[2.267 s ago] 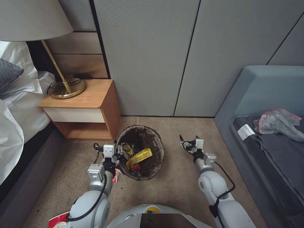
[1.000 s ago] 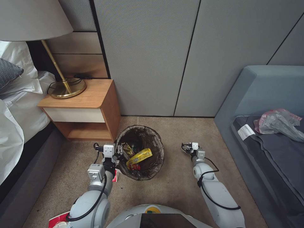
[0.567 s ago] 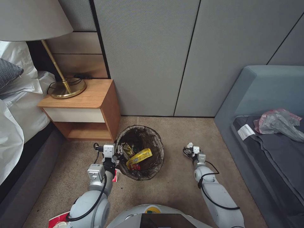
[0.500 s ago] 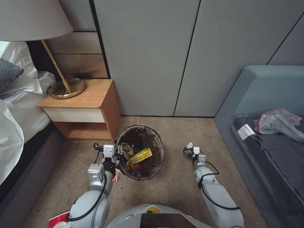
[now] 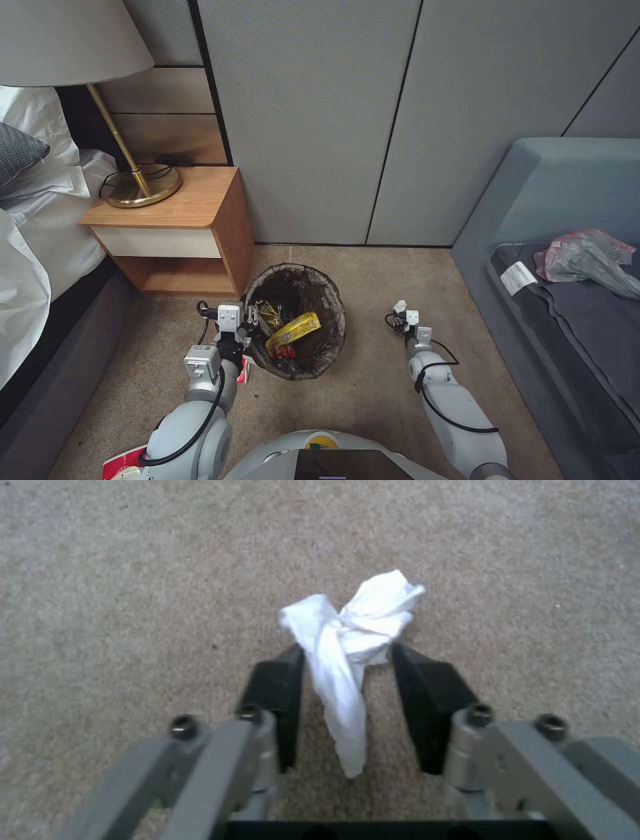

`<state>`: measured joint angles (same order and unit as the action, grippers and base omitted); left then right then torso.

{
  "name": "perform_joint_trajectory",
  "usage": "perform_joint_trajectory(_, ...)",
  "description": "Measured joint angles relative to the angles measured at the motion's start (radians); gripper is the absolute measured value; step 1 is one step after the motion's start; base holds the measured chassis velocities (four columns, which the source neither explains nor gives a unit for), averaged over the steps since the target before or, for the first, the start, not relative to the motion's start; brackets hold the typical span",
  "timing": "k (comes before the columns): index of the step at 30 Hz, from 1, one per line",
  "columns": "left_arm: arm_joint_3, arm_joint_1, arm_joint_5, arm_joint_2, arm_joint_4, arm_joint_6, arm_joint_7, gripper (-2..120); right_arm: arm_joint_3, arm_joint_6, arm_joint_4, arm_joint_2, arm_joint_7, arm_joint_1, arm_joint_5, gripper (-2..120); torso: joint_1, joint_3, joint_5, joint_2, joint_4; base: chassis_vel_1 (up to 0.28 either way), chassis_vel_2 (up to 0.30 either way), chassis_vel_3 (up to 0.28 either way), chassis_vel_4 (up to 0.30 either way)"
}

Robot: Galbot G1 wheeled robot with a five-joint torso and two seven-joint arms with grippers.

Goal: Pick up the trash bin, then pick up the garbage from the floor and place it into the trash bin.

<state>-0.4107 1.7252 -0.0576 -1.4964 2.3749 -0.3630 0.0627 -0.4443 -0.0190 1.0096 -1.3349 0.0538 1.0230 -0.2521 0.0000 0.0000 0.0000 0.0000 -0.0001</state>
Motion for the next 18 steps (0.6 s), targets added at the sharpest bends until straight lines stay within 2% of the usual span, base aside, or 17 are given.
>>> perform_joint_trajectory(1, 0.000, 0.000, 0.000, 0.000, 0.000, 0.000, 0.000, 7, 0.000, 0.000, -0.004, -0.001, 0.000, -0.002, 0.000, 32, 0.000, 0.000, 0.0000, 0.000, 0.0001, 0.000, 0.000, 0.000, 0.000)
perform_joint_trajectory(2, 0.000, 0.000, 0.000, 0.000, 0.000, 0.000, 0.000, 7, 0.000, -0.001, -0.010, -0.002, -0.001, -0.005, 0.001, 21, 0.000, 0.000, 0.0000, 0.000, 0.0001, 0.000, 0.000, 0.000, 0.000)
perform_joint_trajectory(4, 0.000, 0.000, 0.000, 0.000, 0.000, 0.000, 0.000, 7, 0.000, -0.004, -0.016, -0.003, -0.002, -0.007, 0.001, 18, 0.000, 0.000, 0.0001, 0.000, 0.0001, 0.000, 0.000, 0.000, 0.000)
perform_joint_trajectory(7, 0.000, 0.000, 0.000, 0.000, 0.000, 0.000, 0.000, 7, 0.001, -0.018, -0.040, -0.005, -0.012, -0.018, 0.006, 2, 0.000, 0.000, 0.0000, 0.000, 0.0000, 0.000, 0.000, 0.000, 0.000)
perform_joint_trajectory(18, 0.000, 0.000, 0.000, 0.000, 0.000, 0.000, 0.000, 7, 0.000, -0.049, -0.118, -0.008, -0.028, -0.056, 0.013, 0, 0.000, 0.000, 0.0000, 0.000, 0.0001, 0.000, 0.000, 0.000, 0.000)
